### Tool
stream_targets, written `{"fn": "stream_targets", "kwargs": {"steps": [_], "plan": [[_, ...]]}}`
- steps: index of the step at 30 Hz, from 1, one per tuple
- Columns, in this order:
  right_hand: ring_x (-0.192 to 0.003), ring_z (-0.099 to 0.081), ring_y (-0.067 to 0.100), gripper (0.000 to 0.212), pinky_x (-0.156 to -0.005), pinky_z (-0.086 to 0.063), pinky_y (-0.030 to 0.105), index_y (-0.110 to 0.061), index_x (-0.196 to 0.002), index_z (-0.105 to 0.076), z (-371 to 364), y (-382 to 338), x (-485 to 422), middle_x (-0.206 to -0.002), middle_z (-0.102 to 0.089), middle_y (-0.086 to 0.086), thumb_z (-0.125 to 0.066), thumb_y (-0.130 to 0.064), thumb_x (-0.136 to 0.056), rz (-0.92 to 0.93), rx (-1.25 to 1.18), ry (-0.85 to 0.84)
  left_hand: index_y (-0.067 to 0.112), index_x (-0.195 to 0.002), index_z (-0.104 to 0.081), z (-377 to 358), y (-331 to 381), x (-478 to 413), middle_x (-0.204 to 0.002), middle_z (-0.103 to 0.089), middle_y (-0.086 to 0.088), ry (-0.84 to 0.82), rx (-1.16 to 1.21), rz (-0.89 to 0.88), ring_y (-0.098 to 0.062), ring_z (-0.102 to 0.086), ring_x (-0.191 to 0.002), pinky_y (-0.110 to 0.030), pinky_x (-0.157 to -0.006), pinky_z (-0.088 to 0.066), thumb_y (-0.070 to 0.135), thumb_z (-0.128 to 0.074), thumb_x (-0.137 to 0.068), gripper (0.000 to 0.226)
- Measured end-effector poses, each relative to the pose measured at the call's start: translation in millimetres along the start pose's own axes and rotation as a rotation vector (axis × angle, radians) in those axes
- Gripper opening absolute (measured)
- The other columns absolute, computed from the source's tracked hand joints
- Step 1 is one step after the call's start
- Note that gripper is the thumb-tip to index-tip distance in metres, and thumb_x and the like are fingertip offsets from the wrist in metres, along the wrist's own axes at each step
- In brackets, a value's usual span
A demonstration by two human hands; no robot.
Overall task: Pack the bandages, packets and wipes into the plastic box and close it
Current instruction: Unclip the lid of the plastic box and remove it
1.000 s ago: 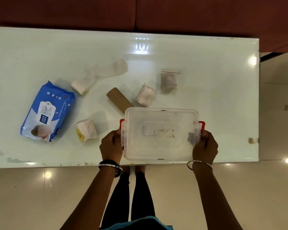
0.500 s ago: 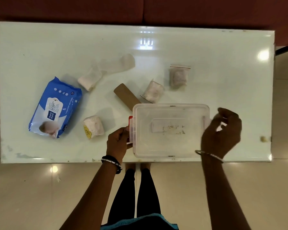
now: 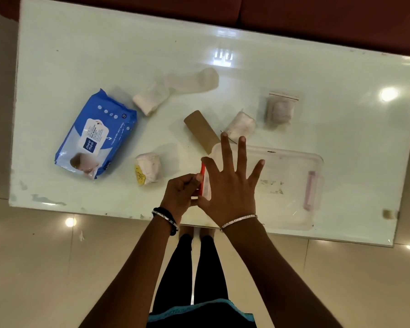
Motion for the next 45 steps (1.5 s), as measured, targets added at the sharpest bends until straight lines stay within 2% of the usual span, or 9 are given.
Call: {"fn": "stream_targets", "kwargs": {"steps": [9, 17, 22, 24, 26, 30, 33, 39, 45], "plan": [[-0.147, -0.011, 0.045, 0.065, -0.101, -0.025, 0.077, -0.024, -0.126, -0.049, 8.4, -3.1, -8.1, -0.157, -0.025, 0.012, -0.073, -0.053, -0.072, 0.018, 0.059, -0.039, -0.007, -0.111, -0.064, -1.8, -1.5, -1.7, -0.089, -0.064, -0.013, 0.024, -0.006, 0.003, -0.019, -0.063, -0.073, -0.028, -0.054, -0.053, 0.025, -0.057, -0.095, 0.036], [-0.144, -0.017, 0.043, 0.067, -0.099, -0.028, 0.075, -0.026, -0.125, -0.052, 12.2, -1.7, -10.0, -0.154, -0.028, 0.011, -0.075, -0.052, -0.068, 0.034, 0.043, -0.035, -0.007, -0.103, -0.065, -4.2, 2.7, -1.3, -0.08, -0.06, -0.015, 0.051, -0.082, -0.048, -0.027, -0.059, -0.076, -0.048, -0.074, -0.057, 0.026, -0.054, -0.097, 0.036], [-0.139, -0.027, 0.043, 0.071, -0.095, -0.036, 0.072, -0.025, -0.12, -0.055, 30.0, 0.5, -1.8, -0.149, -0.036, 0.012, -0.076, -0.054, -0.059, 0.04, 0.006, 0.02, 0.001, -0.088, -0.065, -3.2, 5.5, -1.1, -0.068, -0.058, -0.004, 0.081, -0.149, -0.084, -0.017, -0.056, -0.064, -0.026, -0.052, -0.052, 0.026, -0.054, -0.097, 0.028], [-0.135, -0.031, 0.042, 0.076, -0.091, -0.04, 0.07, -0.024, -0.116, -0.056, 44.6, 2.5, 4.3, -0.145, -0.04, 0.012, -0.077, -0.057, -0.05, 0.064, -0.043, 0.061, -0.003, -0.092, -0.065, -2.8, 5.1, -3.2, -0.075, -0.064, -0.007, 0.076, -0.18, -0.094, -0.018, -0.061, -0.067, -0.021, -0.048, -0.049, 0.026, -0.053, -0.097, 0.032], [-0.133, -0.033, 0.041, 0.077, -0.086, -0.046, 0.066, -0.025, -0.113, -0.056, 60.8, 5.3, 12.2, -0.142, -0.04, 0.011, -0.078, -0.053, -0.044, 0.096, -0.08, 0.099, -0.001, -0.102, -0.068, -2.3, 1.8, -4.1, -0.089, -0.07, -0.012, 0.063, -0.171, -0.057, -0.023, -0.068, -0.078, -0.026, -0.054, -0.054, 0.027, -0.053, -0.097, 0.032], [-0.127, -0.037, 0.036, 0.078, -0.064, -0.056, 0.049, -0.023, -0.108, -0.054, 96.6, 21.6, 28.8, -0.138, -0.04, 0.009, -0.08, -0.052, -0.042, 0.126, -0.138, 0.165, 0.011, -0.099, -0.071, -2.4, -1.8, -1.4, -0.088, -0.075, -0.006, 0.044, -0.112, -0.012, -0.014, -0.073, -0.075, -0.024, -0.056, -0.056, 0.027, -0.054, -0.097, 0.024], [-0.122, -0.039, 0.029, 0.079, -0.052, -0.048, 0.032, -0.024, -0.104, -0.052, 122.9, 48.5, 43.3, -0.136, -0.037, 0.006, -0.081, -0.061, -0.04, 0.145, -0.173, 0.188, 0.012, -0.099, -0.071, -3.0, -1.4, -0.1, -0.089, -0.075, -0.003, 0.053, -0.105, 0.006, -0.013, -0.074, -0.075, -0.025, -0.058, -0.058, 0.023, -0.052, -0.098, 0.021], [-0.113, -0.048, 0.024, 0.078, -0.092, -0.044, 0.034, -0.024, -0.094, -0.054, 169.9, 145.7, 87.6, -0.121, -0.045, -0.002, -0.082, -0.07, -0.038, 0.047, -0.291, 0.243, 0.005, -0.104, -0.069, -4.2, 4.4, 5.6, -0.092, -0.074, -0.006, 0.066, -0.161, 0.01, -0.013, -0.074, -0.074, -0.026, -0.06, -0.06, 0.017, -0.05, -0.099, 0.023], [-0.105, -0.054, 0.022, 0.073, -0.079, -0.057, 0.053, -0.022, -0.085, -0.052, 181.5, 242.4, 141.4, -0.112, -0.053, 0.002, -0.077, -0.074, -0.042, -0.147, -0.263, 0.341, 0.011, -0.093, -0.07, -8.3, 5.6, 9.2, -0.086, -0.075, -0.001, 0.078, -0.182, 0.018, -0.01, -0.074, -0.068, -0.028, -0.06, -0.061, 0.013, -0.045, -0.101, 0.026]]}}
Point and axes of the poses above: each hand's wrist, its own x-axis away from the middle knuckle, its own z-axis out of the back of the hand, y = z × x, the point moved 9 cm from there along -x, towards the middle knuckle
